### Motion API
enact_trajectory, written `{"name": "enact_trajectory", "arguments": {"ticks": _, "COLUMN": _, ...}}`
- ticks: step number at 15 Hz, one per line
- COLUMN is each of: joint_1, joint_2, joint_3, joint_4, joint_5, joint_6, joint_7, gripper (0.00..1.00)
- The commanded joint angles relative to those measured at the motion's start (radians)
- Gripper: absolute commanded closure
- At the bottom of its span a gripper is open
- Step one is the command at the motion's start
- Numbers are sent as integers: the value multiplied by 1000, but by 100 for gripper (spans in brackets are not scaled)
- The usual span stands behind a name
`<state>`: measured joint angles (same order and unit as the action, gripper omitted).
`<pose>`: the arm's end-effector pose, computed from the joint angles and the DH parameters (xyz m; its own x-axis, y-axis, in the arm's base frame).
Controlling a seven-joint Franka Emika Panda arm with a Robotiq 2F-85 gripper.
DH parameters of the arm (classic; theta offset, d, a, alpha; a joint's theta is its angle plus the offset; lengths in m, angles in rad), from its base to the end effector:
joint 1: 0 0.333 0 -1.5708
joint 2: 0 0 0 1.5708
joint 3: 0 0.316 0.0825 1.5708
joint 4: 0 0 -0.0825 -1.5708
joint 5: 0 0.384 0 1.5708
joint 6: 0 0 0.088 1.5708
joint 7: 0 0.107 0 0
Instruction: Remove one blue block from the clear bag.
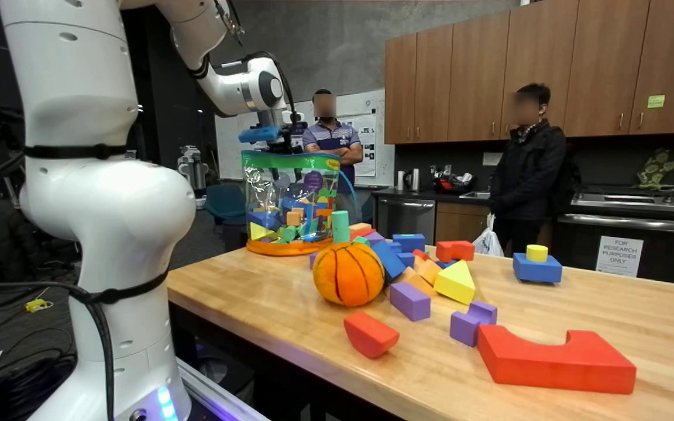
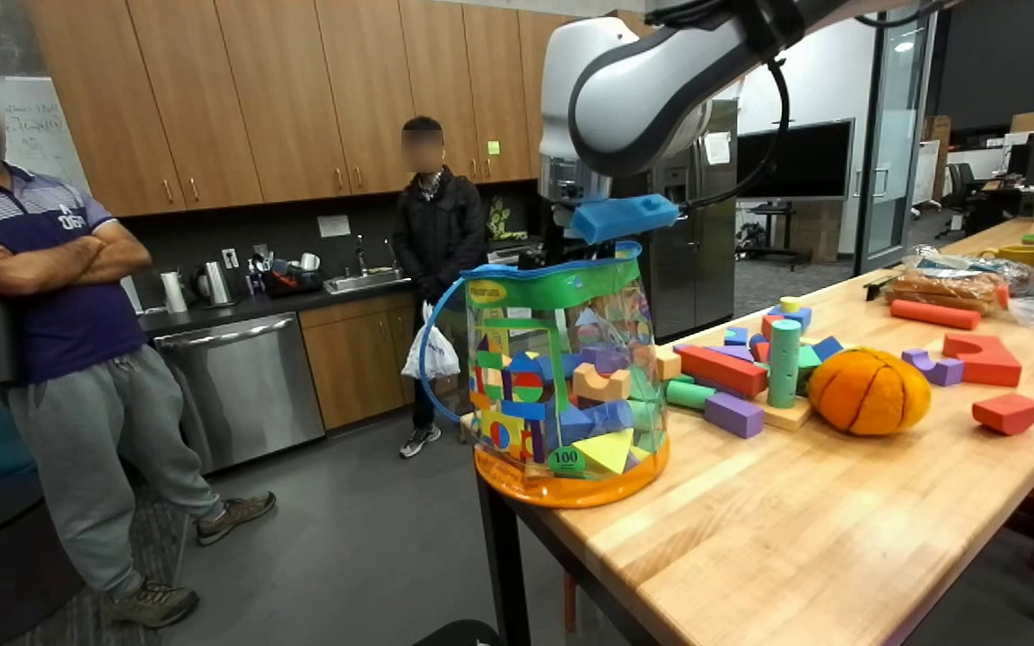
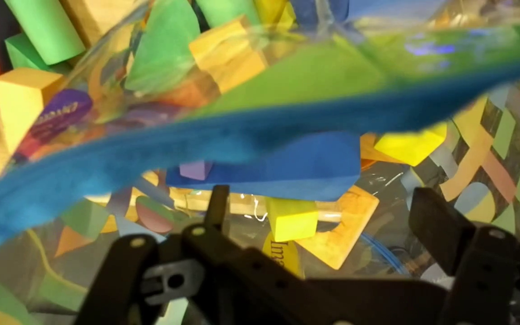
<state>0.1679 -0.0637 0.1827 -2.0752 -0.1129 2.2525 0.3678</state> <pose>0.5227 0.1894 0.4811 0.9650 0.0458 0.2583 0.0416 -0.9989 0.0219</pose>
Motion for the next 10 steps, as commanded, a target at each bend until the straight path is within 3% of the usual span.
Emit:
{"name": "enact_trajectory", "arguments": {"ticks": 1, "joint_1": -3, "joint_2": -5, "joint_3": 3, "joint_4": -1, "joint_5": 1, "joint_6": -2, "joint_7": -1, "gripper": 0}}
{"name": "enact_trajectory", "arguments": {"ticks": 7, "joint_1": -7, "joint_2": -18, "joint_3": 4, "joint_4": 53, "joint_5": -74, "joint_6": -126, "joint_7": 10, "gripper": 0}}
{"name": "enact_trajectory", "arguments": {"ticks": 10, "joint_1": -3, "joint_2": -19, "joint_3": 0, "joint_4": 47, "joint_5": -19, "joint_6": -215, "joint_7": -42, "gripper": 0}}
